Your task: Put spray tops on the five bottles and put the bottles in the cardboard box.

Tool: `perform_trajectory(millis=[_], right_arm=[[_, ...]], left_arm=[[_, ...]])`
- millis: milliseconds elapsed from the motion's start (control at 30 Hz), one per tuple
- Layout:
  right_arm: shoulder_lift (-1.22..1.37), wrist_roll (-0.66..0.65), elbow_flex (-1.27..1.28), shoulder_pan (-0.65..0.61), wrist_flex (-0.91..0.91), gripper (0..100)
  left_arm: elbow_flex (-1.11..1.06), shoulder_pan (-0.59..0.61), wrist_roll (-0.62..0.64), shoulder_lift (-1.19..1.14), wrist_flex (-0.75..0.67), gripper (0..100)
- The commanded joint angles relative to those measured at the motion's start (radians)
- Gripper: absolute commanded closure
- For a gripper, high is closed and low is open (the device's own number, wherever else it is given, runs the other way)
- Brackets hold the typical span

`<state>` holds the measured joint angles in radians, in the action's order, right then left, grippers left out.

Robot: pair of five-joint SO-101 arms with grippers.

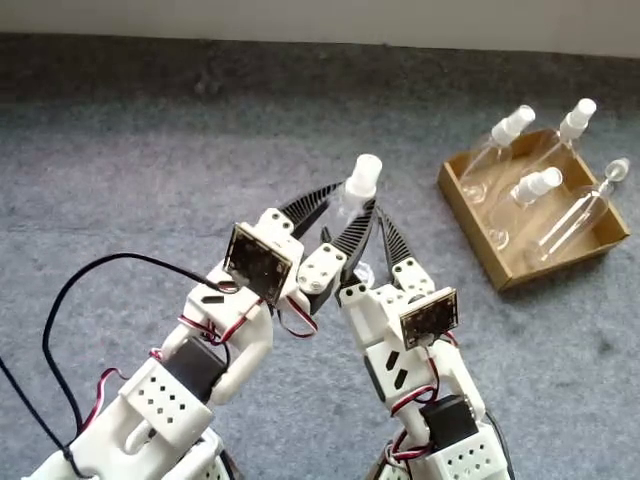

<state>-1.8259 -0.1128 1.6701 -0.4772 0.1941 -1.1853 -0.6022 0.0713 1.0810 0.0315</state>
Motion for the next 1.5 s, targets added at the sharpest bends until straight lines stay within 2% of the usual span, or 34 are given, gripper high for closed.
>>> perform_trajectory(millis=[0, 133, 500, 733, 867, 1133, 1467], right_arm=[[-0.012, 0.003, 0.125, -0.007, -0.024, 96.1], [-0.012, 0.005, 0.125, -0.007, -0.024, 96.1], [-0.012, 0.003, 0.124, -0.007, -0.024, 96.1], [-0.012, 0.006, 0.124, -0.007, -0.024, 96.1], [-0.012, 0.006, 0.124, -0.007, -0.024, 96.1], [-0.012, 0.003, 0.124, -0.007, -0.024, 96.1], [-0.012, 0.002, 0.124, -0.007, 0.004, 96.1]], left_arm=[[-0.09, -0.016, 0.012, 0.005, -0.19, 97], [-0.142, -0.015, 0.012, 0.005, -0.288, 97], [-0.154, -0.015, 0.014, 0.058, -0.282, 97], [-0.157, -0.015, 0.014, 0.259, -0.003, 97], [-0.157, -0.018, 0.012, 0.292, 0.006, 97], [-0.119, -0.015, 0.012, 0.183, 0.057, 97], [0.05, 0.008, 0.011, 0.041, 0.061, 96]])
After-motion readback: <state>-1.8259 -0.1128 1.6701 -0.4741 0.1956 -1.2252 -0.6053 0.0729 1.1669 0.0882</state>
